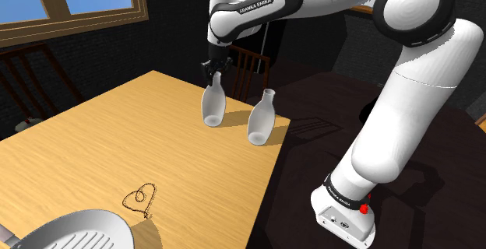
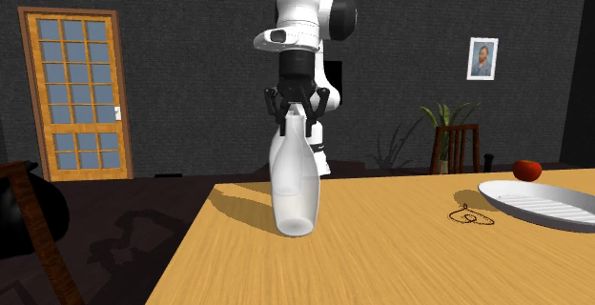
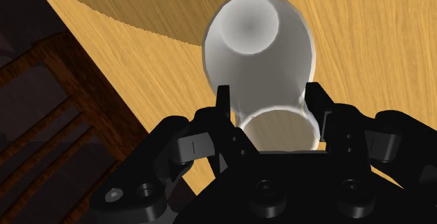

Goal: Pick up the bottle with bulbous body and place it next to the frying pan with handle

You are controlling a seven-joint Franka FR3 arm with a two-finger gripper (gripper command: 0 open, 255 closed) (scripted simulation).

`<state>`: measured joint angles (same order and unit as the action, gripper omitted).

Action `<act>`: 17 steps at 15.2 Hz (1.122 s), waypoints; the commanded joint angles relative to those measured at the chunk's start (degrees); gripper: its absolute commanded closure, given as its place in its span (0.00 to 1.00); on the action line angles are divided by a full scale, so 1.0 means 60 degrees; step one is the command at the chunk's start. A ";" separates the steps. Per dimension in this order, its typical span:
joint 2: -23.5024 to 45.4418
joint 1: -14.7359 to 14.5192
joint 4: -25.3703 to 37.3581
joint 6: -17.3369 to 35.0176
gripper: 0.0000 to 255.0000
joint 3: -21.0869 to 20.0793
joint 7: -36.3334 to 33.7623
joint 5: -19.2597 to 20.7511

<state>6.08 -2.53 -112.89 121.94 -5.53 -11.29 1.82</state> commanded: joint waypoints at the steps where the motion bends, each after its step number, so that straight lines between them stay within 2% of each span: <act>1: 0.0001 0.0000 -0.0001 0.0000 1.00 0.0000 0.0000 0.0001; 17: -0.0461 0.0006 0.1376 -0.1836 1.00 -0.0006 0.0072 -0.0074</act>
<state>3.46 -2.50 -105.28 111.71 -5.57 -10.88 1.40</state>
